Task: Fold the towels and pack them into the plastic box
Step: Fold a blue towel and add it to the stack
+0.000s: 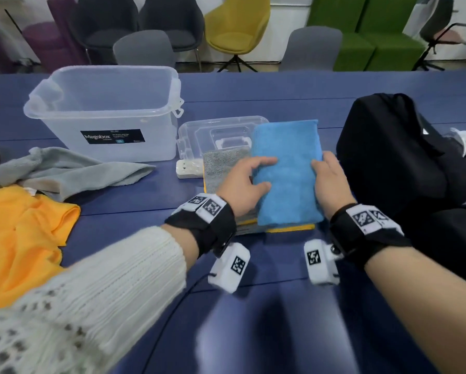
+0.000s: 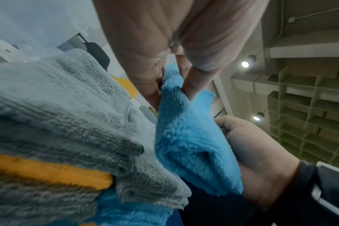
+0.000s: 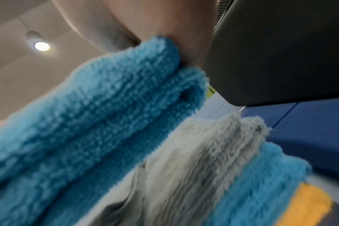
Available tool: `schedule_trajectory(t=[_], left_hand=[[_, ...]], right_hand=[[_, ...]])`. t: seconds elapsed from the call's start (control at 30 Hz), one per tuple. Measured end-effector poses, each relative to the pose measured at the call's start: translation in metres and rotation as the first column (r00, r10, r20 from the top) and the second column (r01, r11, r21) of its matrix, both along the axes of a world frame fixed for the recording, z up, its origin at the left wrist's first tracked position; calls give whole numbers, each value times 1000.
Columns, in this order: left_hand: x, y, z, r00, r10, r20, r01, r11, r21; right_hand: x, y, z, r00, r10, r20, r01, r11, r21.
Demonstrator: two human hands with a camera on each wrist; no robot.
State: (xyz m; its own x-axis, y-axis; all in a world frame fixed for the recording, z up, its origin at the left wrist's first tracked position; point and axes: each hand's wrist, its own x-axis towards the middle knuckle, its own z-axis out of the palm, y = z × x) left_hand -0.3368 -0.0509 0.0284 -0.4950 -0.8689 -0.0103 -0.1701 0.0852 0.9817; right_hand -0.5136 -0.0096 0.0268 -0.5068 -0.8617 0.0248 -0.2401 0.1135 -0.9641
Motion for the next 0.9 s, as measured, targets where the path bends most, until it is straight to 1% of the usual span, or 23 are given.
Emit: schedule_trajectory(t=[0.13,0.2,0.23,0.33,0.43,0.5,0.57,0.63,0.67,0.7,0.77,0.83,0.9], left_hand=[[-21,-20,-9,993,67,96,-61,996,-69],[-27,-25,-14,985,60,163,-48,996,-75],[-28,-25,-17,975,44,220,-26,996,-81],[-33,-27,-25,910,-5,415,42,996,-81],[-37,-28,-32,850,4,527,58,993,-102],[-40,-28,-35,840,37,541,47,989,-141],[-43,-27,-36,855,67,514,39,981,-192],[-45,-25,-37,857,81,509,56,967,-247],[-46,-23,-38,843,89,531,76,957,-280],[-47,-22,-40,813,99,573,106,944,-313],[-49,-21,-45,713,105,694,192,922,-337],[-49,-20,-49,613,59,788,265,924,-276],[-49,-22,-52,566,21,824,309,921,-236]], right_hand=[[-29,-26,-8,993,1,-121,8,998,69],[-40,-30,-17,984,6,-179,12,995,101],[-43,-31,-21,979,12,-201,10,994,113],[-48,-31,-30,969,58,-238,-18,986,167],[-52,-31,-39,950,146,-275,-75,965,253],[-54,-30,-40,936,161,-312,-83,964,251],[-54,-29,-40,929,139,-343,-68,975,212],[-54,-28,-41,896,133,-423,-62,982,176],[-54,-27,-42,875,138,-464,-65,983,170],[-54,-26,-43,857,147,-493,-64,981,181],[-52,-26,-47,826,196,-528,-61,963,263],[-49,-26,-51,785,290,-548,-82,925,372],[-45,-26,-55,733,367,-573,-97,890,446]])
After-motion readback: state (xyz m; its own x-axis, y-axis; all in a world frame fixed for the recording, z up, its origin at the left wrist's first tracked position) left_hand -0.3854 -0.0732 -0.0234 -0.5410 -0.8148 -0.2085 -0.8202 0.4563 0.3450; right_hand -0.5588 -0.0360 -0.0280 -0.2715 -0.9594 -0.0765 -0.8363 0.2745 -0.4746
